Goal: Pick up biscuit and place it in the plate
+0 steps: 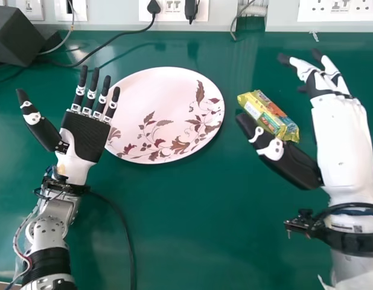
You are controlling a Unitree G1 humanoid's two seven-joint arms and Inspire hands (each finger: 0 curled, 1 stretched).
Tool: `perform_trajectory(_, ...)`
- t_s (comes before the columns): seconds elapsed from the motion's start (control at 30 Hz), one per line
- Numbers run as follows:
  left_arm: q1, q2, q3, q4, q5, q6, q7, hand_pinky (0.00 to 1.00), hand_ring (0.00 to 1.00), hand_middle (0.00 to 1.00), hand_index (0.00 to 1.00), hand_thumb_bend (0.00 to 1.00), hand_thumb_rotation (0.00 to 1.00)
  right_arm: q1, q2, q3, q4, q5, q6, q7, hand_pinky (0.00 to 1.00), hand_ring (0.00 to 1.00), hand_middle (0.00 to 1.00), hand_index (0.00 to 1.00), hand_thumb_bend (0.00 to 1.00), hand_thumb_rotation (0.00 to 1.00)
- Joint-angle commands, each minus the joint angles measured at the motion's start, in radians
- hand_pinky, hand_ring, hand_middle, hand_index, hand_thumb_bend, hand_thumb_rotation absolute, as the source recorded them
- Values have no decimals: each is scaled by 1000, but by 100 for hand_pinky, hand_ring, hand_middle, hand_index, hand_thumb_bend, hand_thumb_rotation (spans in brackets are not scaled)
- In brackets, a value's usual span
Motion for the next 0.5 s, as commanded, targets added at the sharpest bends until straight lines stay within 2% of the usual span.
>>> perform_trajectory(0.0, 61, -28, -7, 62, 19, 3, -10, 83, 86, 88, 93, 100, 70, -12, -7, 9, -23, -67, 15, 11, 66, 79, 88, 88, 95, 26)
perform_trajectory(0.1, 59, -27, -8, 64, 20, 0, -8, 88, 86, 88, 94, 100, 70, -23, -4, 17, -40, -138, 41, 33, 65, 79, 87, 88, 96, 26)
perform_trajectory(0.47, 56, -31, -7, 68, 23, -5, -12, 93, 87, 89, 97, 100, 74, -79, -12, 33, -72, -323, 103, 114, 66, 79, 87, 88, 95, 26)
